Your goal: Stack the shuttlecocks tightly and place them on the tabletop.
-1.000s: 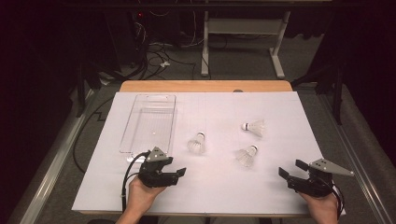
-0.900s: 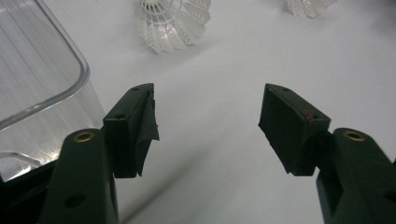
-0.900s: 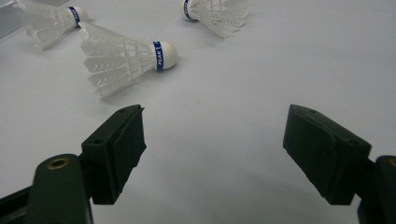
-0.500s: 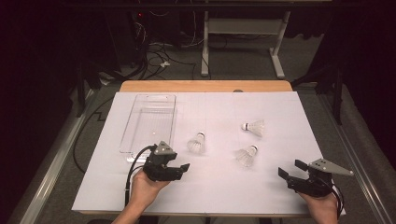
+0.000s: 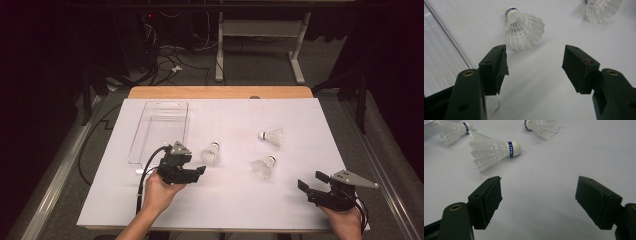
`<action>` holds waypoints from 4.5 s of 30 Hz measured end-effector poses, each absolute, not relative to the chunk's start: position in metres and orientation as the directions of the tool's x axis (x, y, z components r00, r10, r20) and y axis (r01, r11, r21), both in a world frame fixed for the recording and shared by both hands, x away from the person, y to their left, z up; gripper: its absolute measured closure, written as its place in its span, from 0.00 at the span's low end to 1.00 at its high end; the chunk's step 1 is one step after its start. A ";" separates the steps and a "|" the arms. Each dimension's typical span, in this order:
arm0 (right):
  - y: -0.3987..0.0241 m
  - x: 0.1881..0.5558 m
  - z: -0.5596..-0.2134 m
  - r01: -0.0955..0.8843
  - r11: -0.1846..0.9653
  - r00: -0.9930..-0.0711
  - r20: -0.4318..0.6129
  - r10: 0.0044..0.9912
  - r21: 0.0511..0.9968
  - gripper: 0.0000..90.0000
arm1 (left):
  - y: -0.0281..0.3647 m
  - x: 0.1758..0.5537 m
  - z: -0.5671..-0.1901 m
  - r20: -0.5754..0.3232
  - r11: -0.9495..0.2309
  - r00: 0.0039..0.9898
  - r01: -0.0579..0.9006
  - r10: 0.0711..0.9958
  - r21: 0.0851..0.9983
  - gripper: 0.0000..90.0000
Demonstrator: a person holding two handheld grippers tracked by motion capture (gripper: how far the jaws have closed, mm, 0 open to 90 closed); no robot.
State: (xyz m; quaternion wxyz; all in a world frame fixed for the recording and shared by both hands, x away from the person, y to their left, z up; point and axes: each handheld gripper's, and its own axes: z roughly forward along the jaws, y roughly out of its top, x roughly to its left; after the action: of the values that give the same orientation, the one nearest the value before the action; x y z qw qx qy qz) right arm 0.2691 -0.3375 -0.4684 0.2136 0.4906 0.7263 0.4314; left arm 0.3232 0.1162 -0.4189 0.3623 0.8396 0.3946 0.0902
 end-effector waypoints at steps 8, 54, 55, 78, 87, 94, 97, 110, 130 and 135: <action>-0.338 0.269 -0.469 0.528 0.145 -0.430 0.116 0.895 0.837 0.24 | 0.109 0.336 -0.416 -0.117 -0.454 0.673 0.606 0.730 0.653 0.42; -0.337 0.269 -0.469 0.534 0.148 -0.435 0.120 0.893 0.832 0.24 | 0.077 0.381 -0.424 -0.040 -0.542 0.653 0.659 0.756 0.522 0.67; -0.337 0.270 -0.469 0.534 0.150 -0.436 0.119 0.892 0.832 0.24 | 0.077 0.381 -0.424 -0.038 -0.544 0.653 0.660 0.756 0.518 0.68; -0.338 0.269 -0.469 0.531 0.142 -0.429 0.121 0.895 0.836 0.25 | 0.066 0.392 -0.424 -0.038 -0.560 0.653 0.676 0.756 0.479 0.87; -0.338 0.269 -0.469 0.529 0.141 -0.431 0.121 0.894 0.837 0.25 | 0.068 0.394 -0.424 -0.060 -0.554 0.653 0.684 0.755 0.474 0.97; -0.337 0.269 -0.469 0.532 0.144 -0.430 0.119 0.895 0.834 0.25 | 0.074 0.393 -0.419 -0.086 -0.541 0.649 0.693 0.756 0.477 0.99; -0.337 0.269 -0.469 0.532 0.145 -0.430 0.119 0.895 0.834 0.25 | 0.076 0.393 -0.417 -0.102 -0.538 0.648 0.701 0.755 0.468 0.99; -0.338 0.268 -0.469 0.527 0.143 -0.431 0.119 0.894 0.838 0.25 | 0.082 0.400 -0.403 -0.117 -0.520 0.631 0.717 0.767 0.463 0.99; -0.338 0.269 -0.469 0.528 0.142 -0.432 0.121 0.894 0.837 0.25 | 0.090 0.429 -0.389 -0.103 -0.495 0.579 0.765 0.809 0.412 0.99; -0.339 0.268 -0.468 0.520 0.135 -0.426 0.118 0.897 0.843 0.25 | 0.087 0.433 -0.390 -0.099 -0.499 0.575 0.773 0.812 0.392 0.99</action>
State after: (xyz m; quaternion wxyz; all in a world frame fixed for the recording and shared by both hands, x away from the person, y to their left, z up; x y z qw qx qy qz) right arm 0.2678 -0.3386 -0.4678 0.2156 0.4907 0.7220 0.4376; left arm 0.4335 0.0867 -0.3905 0.2005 0.8643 0.4586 0.0491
